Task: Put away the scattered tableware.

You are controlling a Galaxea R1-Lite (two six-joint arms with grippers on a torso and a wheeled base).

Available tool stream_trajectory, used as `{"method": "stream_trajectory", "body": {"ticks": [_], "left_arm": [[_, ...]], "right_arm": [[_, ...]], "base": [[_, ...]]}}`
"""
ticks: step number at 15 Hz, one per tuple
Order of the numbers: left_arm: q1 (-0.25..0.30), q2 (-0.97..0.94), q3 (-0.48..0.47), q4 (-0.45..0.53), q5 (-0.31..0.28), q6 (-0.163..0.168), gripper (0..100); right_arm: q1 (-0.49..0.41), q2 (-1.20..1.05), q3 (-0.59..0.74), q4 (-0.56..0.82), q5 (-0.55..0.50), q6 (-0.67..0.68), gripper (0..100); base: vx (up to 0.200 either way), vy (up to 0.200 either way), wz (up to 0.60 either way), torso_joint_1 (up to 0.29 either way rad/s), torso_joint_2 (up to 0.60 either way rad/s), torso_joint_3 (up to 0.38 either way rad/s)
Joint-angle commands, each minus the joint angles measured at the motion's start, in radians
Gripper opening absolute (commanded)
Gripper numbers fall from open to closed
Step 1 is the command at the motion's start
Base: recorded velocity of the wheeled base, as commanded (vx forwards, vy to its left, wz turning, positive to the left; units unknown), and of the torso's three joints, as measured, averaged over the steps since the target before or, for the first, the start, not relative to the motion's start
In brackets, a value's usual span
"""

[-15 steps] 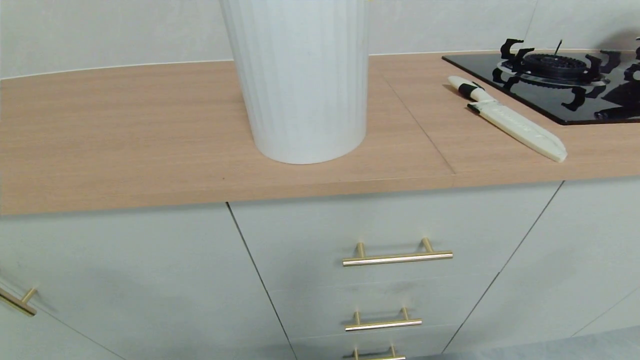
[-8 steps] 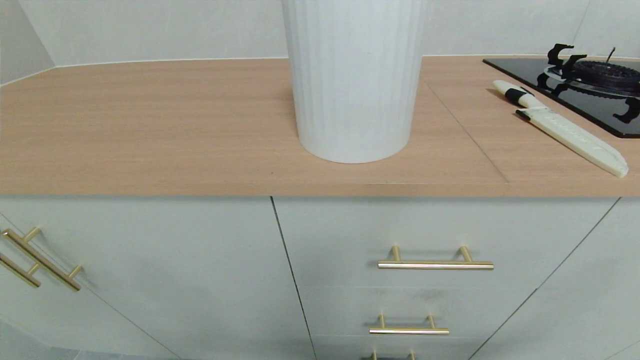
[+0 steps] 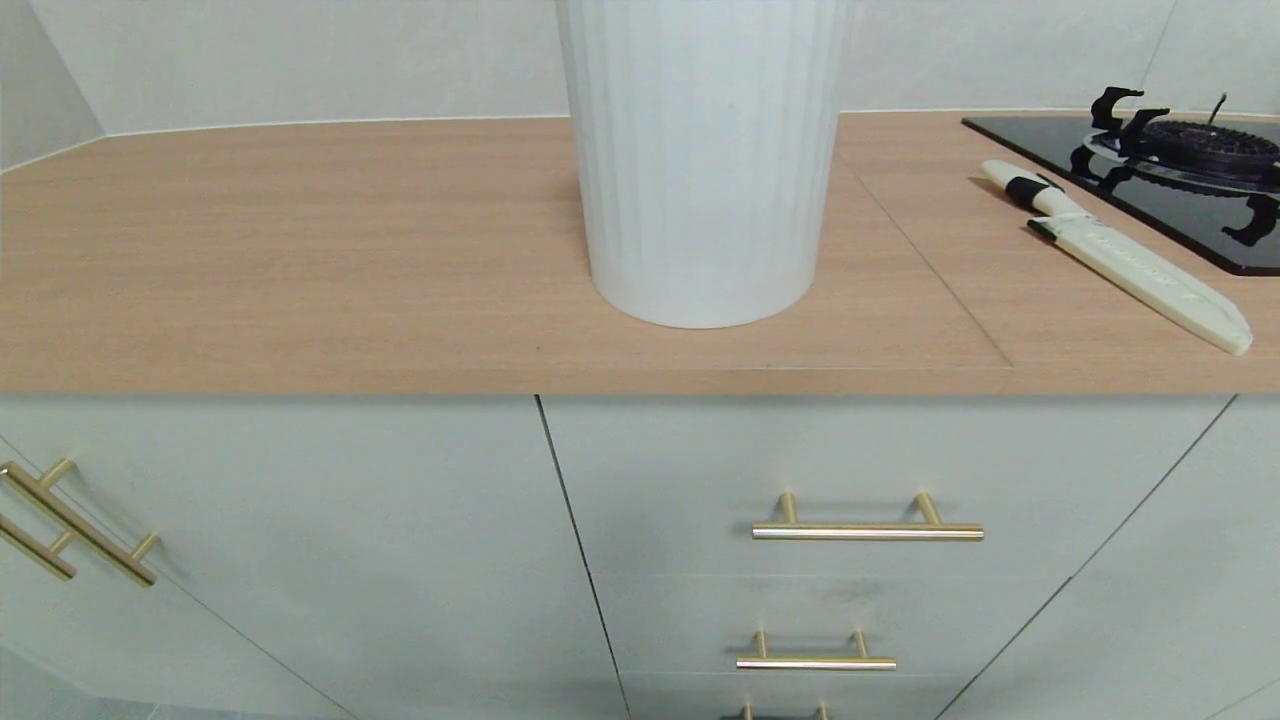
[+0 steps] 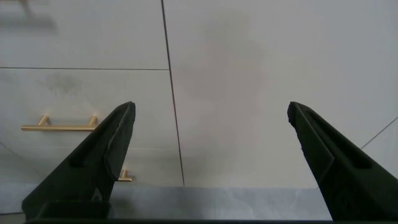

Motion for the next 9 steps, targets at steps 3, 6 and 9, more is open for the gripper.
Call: {"method": "stream_trajectory", "body": {"ticks": [3, 6, 9], "left_arm": [[0.000, 0.002, 0.000, 0.000, 0.000, 0.000, 100], [0.000, 0.002, 0.000, 0.000, 0.000, 0.000, 100], [0.000, 0.002, 0.000, 0.000, -0.001, 0.000, 100]], "right_arm": [[0.000, 0.001, 0.000, 0.000, -0.001, 0.000, 100], [0.001, 0.002, 0.000, 0.000, 0.001, 0.000, 100], [0.001, 0.001, 0.000, 0.000, 0.001, 0.000, 100]], "base": [[0.000, 0.000, 0.00, 0.000, 0.00, 0.000], [0.000, 0.000, 0.00, 0.029, -0.12, -0.080], [0.000, 0.000, 0.00, 0.074, -0.24, -0.277]]}}
